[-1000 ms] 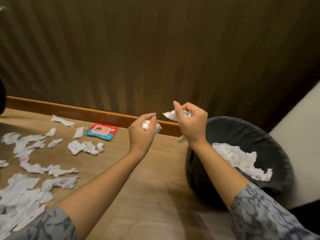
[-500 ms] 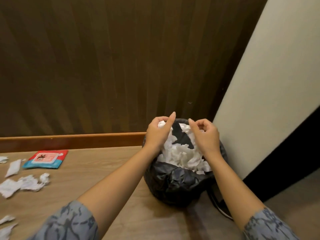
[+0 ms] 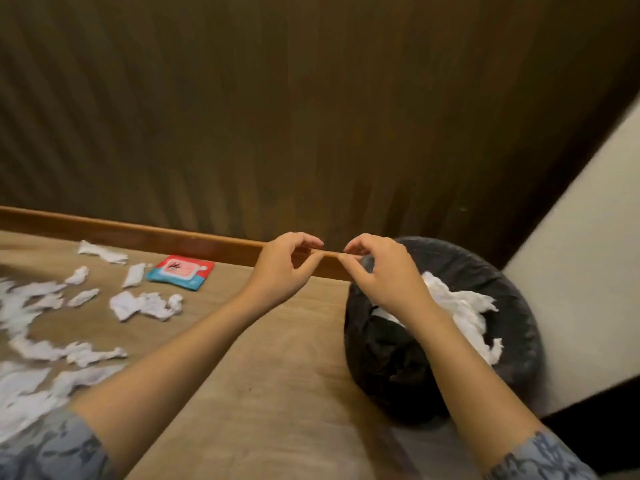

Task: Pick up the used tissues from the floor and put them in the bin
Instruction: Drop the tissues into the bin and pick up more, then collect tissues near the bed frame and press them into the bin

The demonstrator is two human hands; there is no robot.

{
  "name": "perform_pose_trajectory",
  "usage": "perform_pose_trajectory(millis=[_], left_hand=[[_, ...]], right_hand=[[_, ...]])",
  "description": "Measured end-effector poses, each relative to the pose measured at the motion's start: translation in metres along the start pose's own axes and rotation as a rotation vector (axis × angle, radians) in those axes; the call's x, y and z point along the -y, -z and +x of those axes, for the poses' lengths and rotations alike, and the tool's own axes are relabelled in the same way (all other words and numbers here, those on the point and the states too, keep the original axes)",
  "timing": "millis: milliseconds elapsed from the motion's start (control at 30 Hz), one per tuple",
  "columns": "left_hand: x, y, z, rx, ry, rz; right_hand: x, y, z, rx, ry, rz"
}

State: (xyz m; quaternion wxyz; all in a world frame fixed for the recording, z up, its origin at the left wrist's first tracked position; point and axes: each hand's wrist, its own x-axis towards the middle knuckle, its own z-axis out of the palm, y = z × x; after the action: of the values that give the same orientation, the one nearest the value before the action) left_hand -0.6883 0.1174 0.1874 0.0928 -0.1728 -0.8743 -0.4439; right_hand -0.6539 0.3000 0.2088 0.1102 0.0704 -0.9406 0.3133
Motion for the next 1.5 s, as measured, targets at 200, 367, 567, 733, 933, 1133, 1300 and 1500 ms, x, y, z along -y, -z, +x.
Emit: perform_pose_trajectory(millis=[200,367,567,733,933,1133,1300,1500], left_hand=[[0.057,0.129,-0.099,-0.148,0.120,0.291],[0.088,0.198,-0.216,-0.284,0.409,0.334],[0.123,0.226,-0.357,-0.418,0.739,0.317],[0.160,0.219,-0.447,-0.486,0.931,0.247],[0.220,0.182,-0.538,-0.582,1.140,0.347],[0.257,0.187,-0.577,-0.672,1.152,0.437],[0.286,0.185,-0.595,-0.539,1.111,0.460],[0.283,0.173,-0.596,-0.874,0.969,0.487]], right_hand=[[0.126,-0.080,-0.007,0.264,0.426,-0.135],[0.212,-0.168,-0.043,0.466,0.738,-0.091],[0.272,-0.251,-0.107,0.760,1.077,-0.176],[0.287,-0.305,-0.160,0.944,1.367,-0.317],[0.289,-0.381,-0.203,1.104,1.391,-0.311],[0.272,-0.439,-0.242,1.269,1.465,-0.342],[0.245,-0.448,-0.253,1.268,1.461,-0.231],[0.215,-0.448,-0.242,0.901,1.567,-0.069]])
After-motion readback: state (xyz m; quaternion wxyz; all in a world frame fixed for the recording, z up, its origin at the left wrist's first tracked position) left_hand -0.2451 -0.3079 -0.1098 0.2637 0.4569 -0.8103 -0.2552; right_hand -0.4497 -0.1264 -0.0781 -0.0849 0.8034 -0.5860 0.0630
